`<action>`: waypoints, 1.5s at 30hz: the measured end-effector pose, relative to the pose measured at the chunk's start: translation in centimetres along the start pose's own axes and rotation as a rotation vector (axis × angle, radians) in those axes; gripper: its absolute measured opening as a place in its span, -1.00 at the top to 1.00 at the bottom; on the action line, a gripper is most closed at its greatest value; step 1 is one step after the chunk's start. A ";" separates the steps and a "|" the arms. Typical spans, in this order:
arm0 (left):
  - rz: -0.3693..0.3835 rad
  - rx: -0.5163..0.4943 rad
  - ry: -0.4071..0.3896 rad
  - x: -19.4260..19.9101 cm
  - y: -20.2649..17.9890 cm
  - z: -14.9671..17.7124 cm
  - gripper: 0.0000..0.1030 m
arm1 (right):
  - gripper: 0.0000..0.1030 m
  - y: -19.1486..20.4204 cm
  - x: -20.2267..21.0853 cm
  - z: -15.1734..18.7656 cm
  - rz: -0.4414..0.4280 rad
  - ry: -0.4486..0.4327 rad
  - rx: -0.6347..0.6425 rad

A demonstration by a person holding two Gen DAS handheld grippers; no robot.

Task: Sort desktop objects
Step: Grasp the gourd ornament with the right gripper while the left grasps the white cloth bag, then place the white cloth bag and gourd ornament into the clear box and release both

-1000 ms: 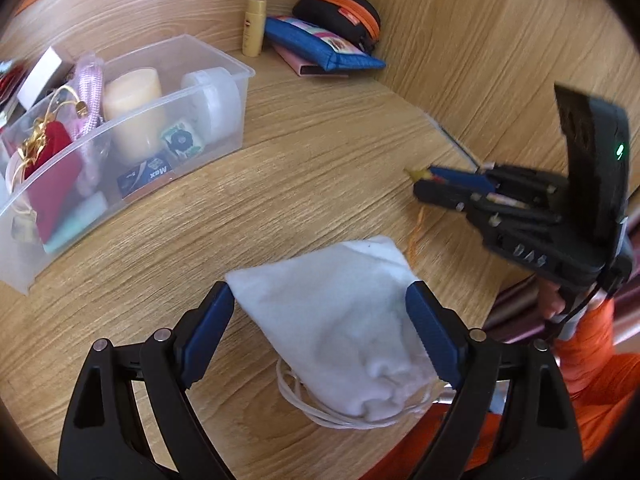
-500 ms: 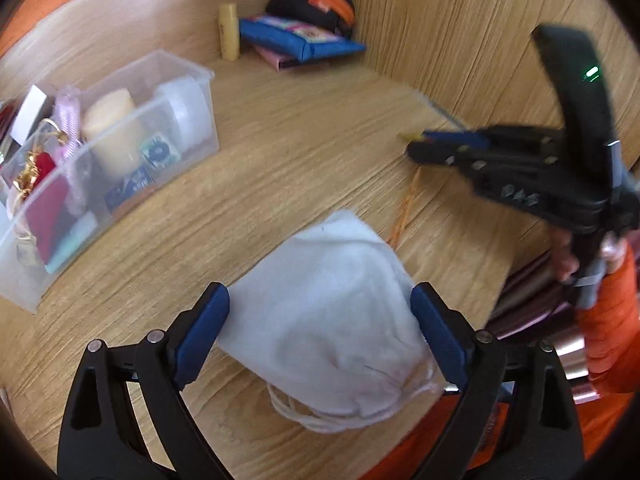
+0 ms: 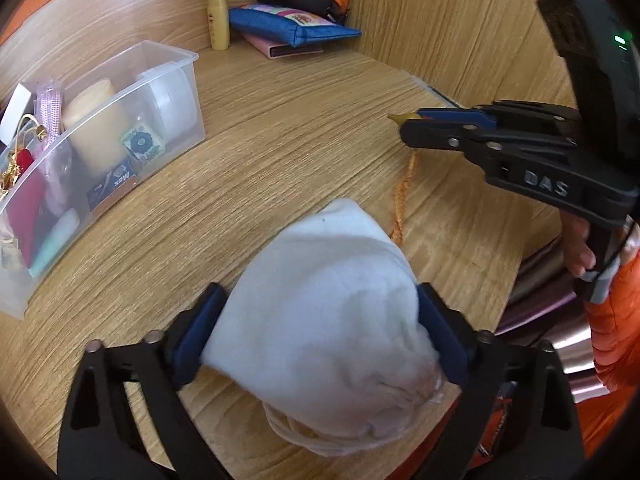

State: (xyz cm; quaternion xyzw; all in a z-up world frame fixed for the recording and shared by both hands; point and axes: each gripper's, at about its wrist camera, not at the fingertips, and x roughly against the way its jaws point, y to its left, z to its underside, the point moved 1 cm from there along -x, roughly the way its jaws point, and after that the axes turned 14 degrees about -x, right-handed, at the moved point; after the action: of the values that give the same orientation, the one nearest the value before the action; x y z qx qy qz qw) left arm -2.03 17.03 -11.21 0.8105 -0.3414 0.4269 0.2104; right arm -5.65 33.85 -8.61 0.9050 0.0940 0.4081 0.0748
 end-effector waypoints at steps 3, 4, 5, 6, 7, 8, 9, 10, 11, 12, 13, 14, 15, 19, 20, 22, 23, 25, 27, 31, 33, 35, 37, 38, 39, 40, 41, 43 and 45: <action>0.004 0.033 -0.010 0.6 0.7 0.4 -0.34 | 0.66 0.1 -0.2 -0.4 0.000 0.000 -0.003; -0.010 0.056 -0.013 0.8 1.2 0.5 -0.28 | 0.66 0.2 -0.3 -0.6 0.000 -0.001 -0.002; -0.027 0.074 -0.017 0.9 1.6 0.6 -0.26 | 0.66 0.3 -0.3 -0.7 0.000 -0.004 0.000; -0.044 0.101 -0.022 1.3 2.2 1.0 -0.19 | 0.66 0.3 -0.3 -0.8 -0.002 -0.006 0.000; -0.053 0.128 -0.028 1.4 2.8 1.0 -0.10 | 0.66 0.5 -0.3 -0.9 -0.007 -0.006 0.001; -0.053 0.152 -0.035 1.8 3.4 1.2 -0.07 | 0.66 0.7 -0.4 -1.0 -0.012 -0.007 0.003; -0.059 0.178 -0.046 2.4 4.2 1.5 -0.01 | 0.66 0.9 -0.4 -1.1 -0.013 -0.008 0.007; -0.075 0.199 -0.053 2.9 4.8 1.7 -0.01 | 0.66 1.1 -0.5 -1.2 -0.014 -0.009 0.012; -0.092 0.211 -0.062 3.4 5.3 1.8 0.00 | 0.66 1.5 -0.6 -1.4 -0.018 -0.009 0.020; -0.109 0.225 -0.077 4.0 5.9 2.0 0.00 | 0.66 1.8 -0.6 -1.5 -0.023 -0.011 0.025; -0.119 0.237 -0.088 4.5 6.4 2.1 0.00 | 0.66 2.1 -0.7 -1.7 -0.031 -0.011 0.030; -0.124 0.247 -0.098 4.9 6.9 2.4 0.01 | 0.66 2.6 -0.7 -1.9 -0.043 -0.012 0.037; -0.132 0.260 -0.110 5.4 7.3 2.4 0.01 | 0.66 3.0 -0.8 -2.0 -0.052 -0.014 0.044; -0.185 0.276 -0.158 7.4 8.3 2.1 0.01 | 0.66 5.4 -0.9 -2.9 -0.095 -0.027 0.084; -0.188 0.278 -0.168 7.9 8.8 2.1 0.01 | 0.66 6.0 -0.9 -3.0 -0.105 -0.031 0.094; -0.214 0.288 -0.190 9.1 9.7 2.2 0.01 | 0.66 7.1 -1.0 -3.3 -0.121 -0.042 0.113; -0.229 0.292 -0.199 9.1 10.1 1.9 0.01 | 0.66 7.8 -1.0 -3.6 -0.133 -0.051 0.126; -0.259 0.304 -0.219 10.0 11.0 1.7 0.01 | 0.66 8.6 -1.0 -4.1 -0.147 -0.067 0.140; -0.278 0.321 -0.242 11.1 12.2 1.7 0.01 | 0.66 9.6 -0.9 -4.9 -0.162 -0.092 0.152; -0.322 0.351 -0.279 12.6 14.5 1.1 0.01 | 0.66 10.8 -0.8 -6.8 -0.177 -0.134 0.165; -0.335 0.370 -0.296 13.4 15.8 1.2 0.01 | 0.66 11.3 -1.0 -7.9 -0.183 -0.150 0.167; -0.352 0.385 -0.306 13.9 16.8 1.0 0.01 | 0.66 11.9 -1.2 -8.8 -0.189 -0.164 0.170; -0.368 0.402 -0.311 14.1 17.9 0.7 0.01 | 0.66 12.3 -1.5 -9.6 -0.199 -0.171 0.171; -0.370 0.409 -0.314 14.1 18.5 0.6 0.01 | 0.66 12.4 -1.6 -10.0 -0.203 -0.174 0.171; -0.373 0.417 -0.318 14.2 19.0 0.5 0.01 | 0.66 12.6 -1.7 -10.3 -0.207 -0.175 0.171; -0.375 0.424 -0.320 14.2 19.5 0.4 0.01 | 0.66 12.8 -2.0 -10.6 -0.211 -0.174 0.172; -0.377 0.429 -0.322 14.2 20.0 0.3 0.01 | 0.66 13.0 -2.2 -10.9 -0.213 -0.172 0.175; -0.379 0.438 -0.323 14.0 21.0 -0.1 0.01 | 0.66 13.6 -2.8 -11.3 -0.213 -0.168 0.186; -0.383 0.444 -0.320 13.7 21.6 -0.4 0.01 | 0.66 14.2 -3.6 -11.7 -0.211 -0.160 0.195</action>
State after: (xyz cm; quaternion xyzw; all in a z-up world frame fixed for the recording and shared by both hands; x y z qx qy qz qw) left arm -12.58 -2.55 1.51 0.9427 -0.1103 0.3110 0.0490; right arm -15.22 19.97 -0.53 0.9226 0.2214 0.3137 0.0365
